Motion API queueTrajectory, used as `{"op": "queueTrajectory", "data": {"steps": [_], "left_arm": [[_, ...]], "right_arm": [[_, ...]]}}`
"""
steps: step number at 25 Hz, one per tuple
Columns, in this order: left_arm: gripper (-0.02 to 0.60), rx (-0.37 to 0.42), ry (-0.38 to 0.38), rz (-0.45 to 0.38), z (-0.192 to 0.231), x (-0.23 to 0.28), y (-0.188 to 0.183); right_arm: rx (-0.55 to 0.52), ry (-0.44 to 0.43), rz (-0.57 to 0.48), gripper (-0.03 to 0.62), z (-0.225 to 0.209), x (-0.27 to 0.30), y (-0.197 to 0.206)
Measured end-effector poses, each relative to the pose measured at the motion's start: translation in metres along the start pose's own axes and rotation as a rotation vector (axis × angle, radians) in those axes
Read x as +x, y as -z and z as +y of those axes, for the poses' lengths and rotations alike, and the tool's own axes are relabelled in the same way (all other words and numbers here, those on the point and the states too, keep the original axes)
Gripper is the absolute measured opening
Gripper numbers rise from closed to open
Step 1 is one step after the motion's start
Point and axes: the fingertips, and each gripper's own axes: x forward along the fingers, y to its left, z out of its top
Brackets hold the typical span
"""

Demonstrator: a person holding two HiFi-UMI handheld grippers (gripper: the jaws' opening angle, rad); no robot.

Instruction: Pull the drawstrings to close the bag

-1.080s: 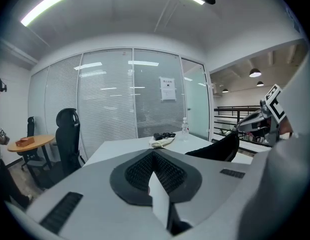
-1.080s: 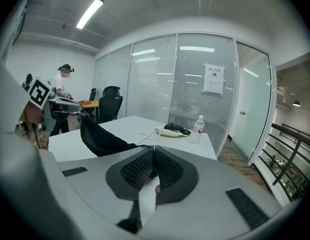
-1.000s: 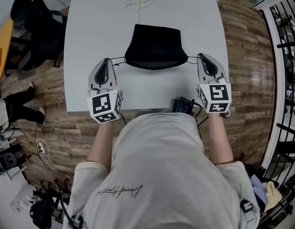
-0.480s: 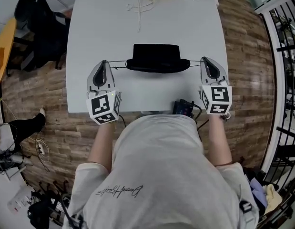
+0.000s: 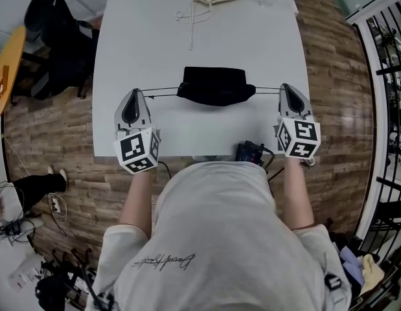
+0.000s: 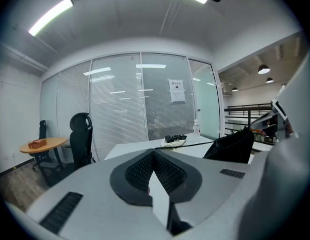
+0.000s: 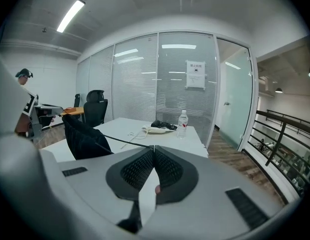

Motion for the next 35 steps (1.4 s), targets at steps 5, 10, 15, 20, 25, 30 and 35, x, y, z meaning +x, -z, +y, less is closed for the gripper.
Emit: {"op": "queueTrajectory", "data": {"steps": [5, 10, 15, 20, 25, 30, 35], "left_arm": [[0.011, 0.008, -0.013, -0.01, 0.002, -0.003, -0.003], [0.011, 0.002, -0.033, -0.017, 0.008, -0.005, -0.005], [0.011, 0.005, -0.043, -0.022, 0.01, -0.007, -0.007], [0.011, 0.014, -0.046, -0.03, 0.013, -0.008, -0.01], [0.012, 0.011, -0.055, -0.031, 0.018, -0.011, -0.01], [0.012, 0.0, -0.067, -0.034, 0.023, -0.014, -0.01], [0.012, -0.015, -0.083, -0.039, 0.028, -0.015, -0.012]], "right_arm": [[0.005, 0.028, -0.009, 0.025, -0.008, -0.004, 0.0], [0.008, 0.041, -0.022, 0.026, -0.014, -0.008, -0.002], [0.017, 0.055, -0.04, 0.026, -0.021, -0.013, -0.007], [0.024, 0.068, -0.043, 0.026, -0.025, -0.016, -0.008], [0.054, 0.081, -0.048, 0.026, -0.031, -0.019, -0.007], [0.101, 0.106, -0.065, 0.026, -0.041, -0.024, -0.008], [0.144, 0.121, -0.081, 0.026, -0.049, -0.027, -0.009]]}}
